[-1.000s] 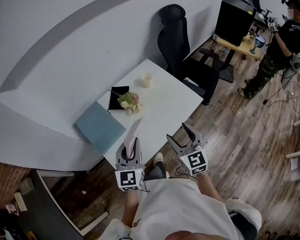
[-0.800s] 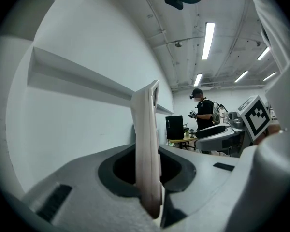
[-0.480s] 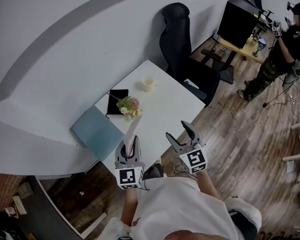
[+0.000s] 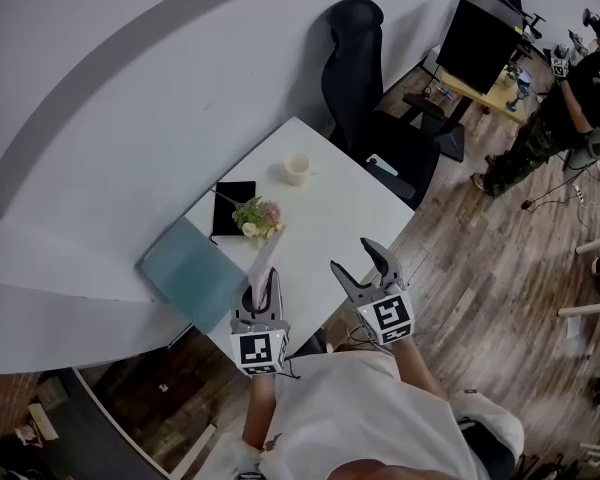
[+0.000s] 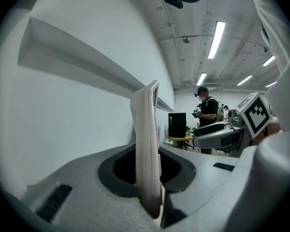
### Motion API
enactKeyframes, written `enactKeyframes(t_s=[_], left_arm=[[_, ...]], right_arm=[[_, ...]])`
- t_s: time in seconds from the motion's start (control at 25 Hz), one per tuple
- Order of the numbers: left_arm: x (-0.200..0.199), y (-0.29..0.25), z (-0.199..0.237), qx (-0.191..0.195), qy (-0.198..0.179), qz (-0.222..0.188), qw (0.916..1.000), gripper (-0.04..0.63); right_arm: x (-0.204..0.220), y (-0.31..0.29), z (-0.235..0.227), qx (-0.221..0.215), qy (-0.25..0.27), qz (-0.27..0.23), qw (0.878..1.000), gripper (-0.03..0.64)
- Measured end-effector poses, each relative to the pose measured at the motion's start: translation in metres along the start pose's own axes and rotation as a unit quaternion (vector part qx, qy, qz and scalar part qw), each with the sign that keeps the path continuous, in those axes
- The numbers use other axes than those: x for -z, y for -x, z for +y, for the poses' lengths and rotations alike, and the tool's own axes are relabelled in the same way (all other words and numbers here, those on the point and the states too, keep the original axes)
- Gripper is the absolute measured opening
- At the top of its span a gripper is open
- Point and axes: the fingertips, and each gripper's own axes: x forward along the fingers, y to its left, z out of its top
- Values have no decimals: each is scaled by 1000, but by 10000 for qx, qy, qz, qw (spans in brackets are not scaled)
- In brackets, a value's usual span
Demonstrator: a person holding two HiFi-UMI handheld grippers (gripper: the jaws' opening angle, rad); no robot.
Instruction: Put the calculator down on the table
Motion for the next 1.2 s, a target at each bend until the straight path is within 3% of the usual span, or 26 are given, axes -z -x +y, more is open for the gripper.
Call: enactKeyframes(t_s=[0.64,0.92,1.2], left_arm=[[46,-39,47,105,574,388,9975,66],[55,-45,64,-125,724,435,9963,66],[70,-52,72,-466,817,613,9937,66]], right_arm=[[13,-69,8,-125,236,580,9980,301],[13,-98,17,-435,456,647,9959,301],[21,-131,18,-1028,586,681,9906,301]])
